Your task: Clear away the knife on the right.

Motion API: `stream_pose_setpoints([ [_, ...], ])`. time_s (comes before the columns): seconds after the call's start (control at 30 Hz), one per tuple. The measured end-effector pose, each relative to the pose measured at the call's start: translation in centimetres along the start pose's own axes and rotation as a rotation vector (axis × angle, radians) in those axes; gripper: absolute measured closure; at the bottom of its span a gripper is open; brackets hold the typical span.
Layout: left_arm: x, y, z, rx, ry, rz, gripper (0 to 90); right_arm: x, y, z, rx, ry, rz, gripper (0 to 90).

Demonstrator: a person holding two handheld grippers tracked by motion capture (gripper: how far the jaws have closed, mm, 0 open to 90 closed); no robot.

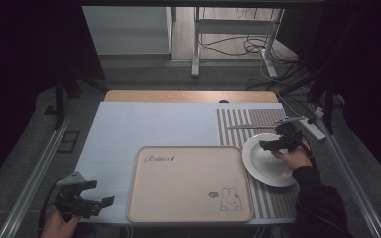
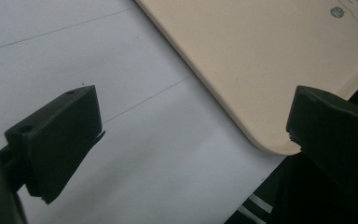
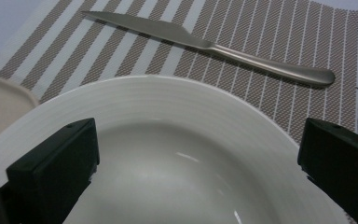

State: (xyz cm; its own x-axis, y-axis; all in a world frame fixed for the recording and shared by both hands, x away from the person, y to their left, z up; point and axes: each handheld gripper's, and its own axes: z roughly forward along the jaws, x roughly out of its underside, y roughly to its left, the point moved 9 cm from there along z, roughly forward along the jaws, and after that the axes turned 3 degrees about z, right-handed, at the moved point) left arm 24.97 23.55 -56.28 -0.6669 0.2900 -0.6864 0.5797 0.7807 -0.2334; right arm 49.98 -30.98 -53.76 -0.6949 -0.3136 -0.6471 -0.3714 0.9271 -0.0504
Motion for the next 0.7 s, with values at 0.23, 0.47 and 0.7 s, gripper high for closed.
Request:
stream_pose_setpoints([
  [0.23,0.0,0.0,0.0,0.000,0.000,0.000,3.0,-1.2,-1.5,0.8,0.016,0.001,0.027,0.0],
  [0.47,0.0,0.0,0.0,0.000,0.000,0.000,3.0,-2.2,-2.7,1.6,0.035,0.010,0.044,0.0],
  [0.7,0.0,0.0,0.0,0.001,-0.002,-0.001,3.0,-2.9,-4.1,2.9,0.059,0.022,0.063,0.0],
])
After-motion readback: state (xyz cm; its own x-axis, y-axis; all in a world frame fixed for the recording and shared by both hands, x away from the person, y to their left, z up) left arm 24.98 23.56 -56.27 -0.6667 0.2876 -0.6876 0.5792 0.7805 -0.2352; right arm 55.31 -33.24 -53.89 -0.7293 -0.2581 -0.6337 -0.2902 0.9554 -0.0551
